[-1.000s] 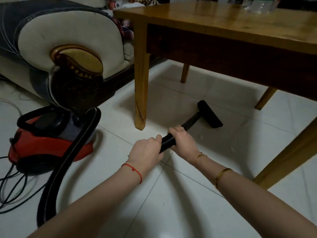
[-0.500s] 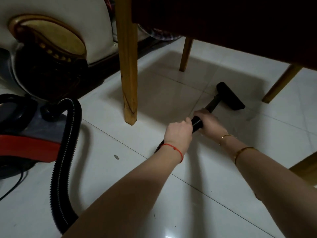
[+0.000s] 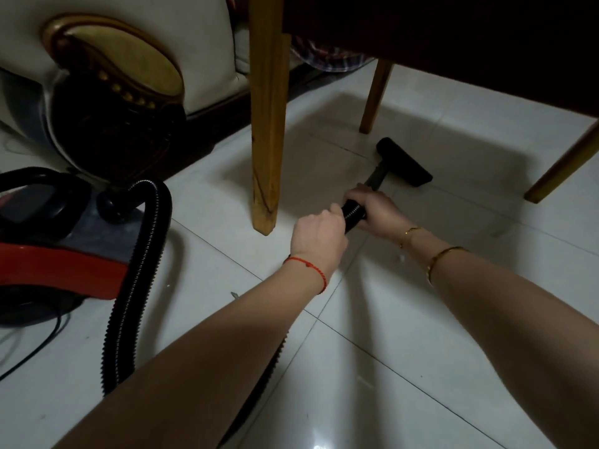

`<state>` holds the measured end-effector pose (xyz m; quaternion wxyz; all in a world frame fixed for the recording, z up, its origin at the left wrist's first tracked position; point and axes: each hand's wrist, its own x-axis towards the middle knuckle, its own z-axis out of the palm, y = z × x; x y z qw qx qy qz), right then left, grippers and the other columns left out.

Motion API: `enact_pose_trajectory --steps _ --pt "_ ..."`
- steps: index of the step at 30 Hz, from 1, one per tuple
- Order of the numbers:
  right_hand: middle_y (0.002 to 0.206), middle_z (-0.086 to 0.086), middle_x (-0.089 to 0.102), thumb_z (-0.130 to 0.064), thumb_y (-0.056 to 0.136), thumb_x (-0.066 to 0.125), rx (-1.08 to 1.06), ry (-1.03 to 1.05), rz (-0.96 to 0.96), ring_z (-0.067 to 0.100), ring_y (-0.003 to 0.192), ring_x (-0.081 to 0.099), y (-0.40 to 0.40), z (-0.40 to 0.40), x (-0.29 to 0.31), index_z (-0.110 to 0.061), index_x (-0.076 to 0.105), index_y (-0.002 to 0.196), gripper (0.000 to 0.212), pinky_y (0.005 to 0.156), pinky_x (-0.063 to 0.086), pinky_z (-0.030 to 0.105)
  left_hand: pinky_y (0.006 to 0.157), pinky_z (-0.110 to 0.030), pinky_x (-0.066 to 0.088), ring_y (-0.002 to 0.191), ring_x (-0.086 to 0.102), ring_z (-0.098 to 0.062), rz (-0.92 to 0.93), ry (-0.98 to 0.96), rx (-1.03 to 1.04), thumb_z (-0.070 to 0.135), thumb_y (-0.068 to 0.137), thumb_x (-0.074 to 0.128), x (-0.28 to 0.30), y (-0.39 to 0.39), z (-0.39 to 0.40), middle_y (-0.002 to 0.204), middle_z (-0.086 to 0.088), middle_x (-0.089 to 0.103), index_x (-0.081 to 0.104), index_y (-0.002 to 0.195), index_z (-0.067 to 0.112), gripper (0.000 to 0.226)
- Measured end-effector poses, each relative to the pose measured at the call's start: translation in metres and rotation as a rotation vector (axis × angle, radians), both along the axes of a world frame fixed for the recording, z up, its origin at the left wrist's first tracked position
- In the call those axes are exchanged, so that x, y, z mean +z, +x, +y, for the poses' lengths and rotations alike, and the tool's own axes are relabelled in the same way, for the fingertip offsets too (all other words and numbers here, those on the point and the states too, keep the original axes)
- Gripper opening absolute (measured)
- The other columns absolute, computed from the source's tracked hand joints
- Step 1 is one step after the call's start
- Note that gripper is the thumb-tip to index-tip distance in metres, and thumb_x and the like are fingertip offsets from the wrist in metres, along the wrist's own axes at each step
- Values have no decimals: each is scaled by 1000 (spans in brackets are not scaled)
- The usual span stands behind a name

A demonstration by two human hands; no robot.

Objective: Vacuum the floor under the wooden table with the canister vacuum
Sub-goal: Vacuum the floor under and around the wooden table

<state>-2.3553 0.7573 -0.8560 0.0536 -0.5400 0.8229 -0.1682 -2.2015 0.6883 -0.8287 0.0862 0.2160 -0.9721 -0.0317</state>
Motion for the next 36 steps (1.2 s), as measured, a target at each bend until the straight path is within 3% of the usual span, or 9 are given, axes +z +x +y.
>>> enact_pose_trajectory --steps 3,10,20,32,36 --pt "83 4 51 -7 77 69 88 14 5 23 81 52 16 -26 4 -17 49 80 23 69 31 25 62 -30 35 93 66 -29 3 -5 41 27 93 52 3 23 -17 103 -8 65 47 113 11 26" --pt "86 -5 49 -22 81 70 223 26 16 11 86 44 77 -52 8 -25 45 80 25 76 35 22 60 -29 38 81 67 -26 -6 -26 83 34 94 49 6 94 -33 94 -6 65 45 112 13 28" --pt "93 2 57 -29 83 64 170 -88 130 20 93 51 160 -44 6 -18 51 86 18 70 50 35 59 -32 35 82 66 -27 -41 -80 62 41 93 46 14 175 -34 93 -4 64 42 104 17 27" --pt "97 2 54 -24 85 60 -60 -36 180 20 94 53 96 -18 7 -16 54 95 14 65 38 27 60 -30 37 85 67 -27 -78 -126 23 37 95 46 17 94 -17 98 -4 64 43 113 16 28" --pt "95 4 54 -22 84 62 -170 12 116 22 90 55 50 -1 1 -16 53 94 15 65 51 35 59 -30 36 85 67 -27 -65 -128 -15 34 94 49 10 41 -4 97 -4 65 44 112 17 26"
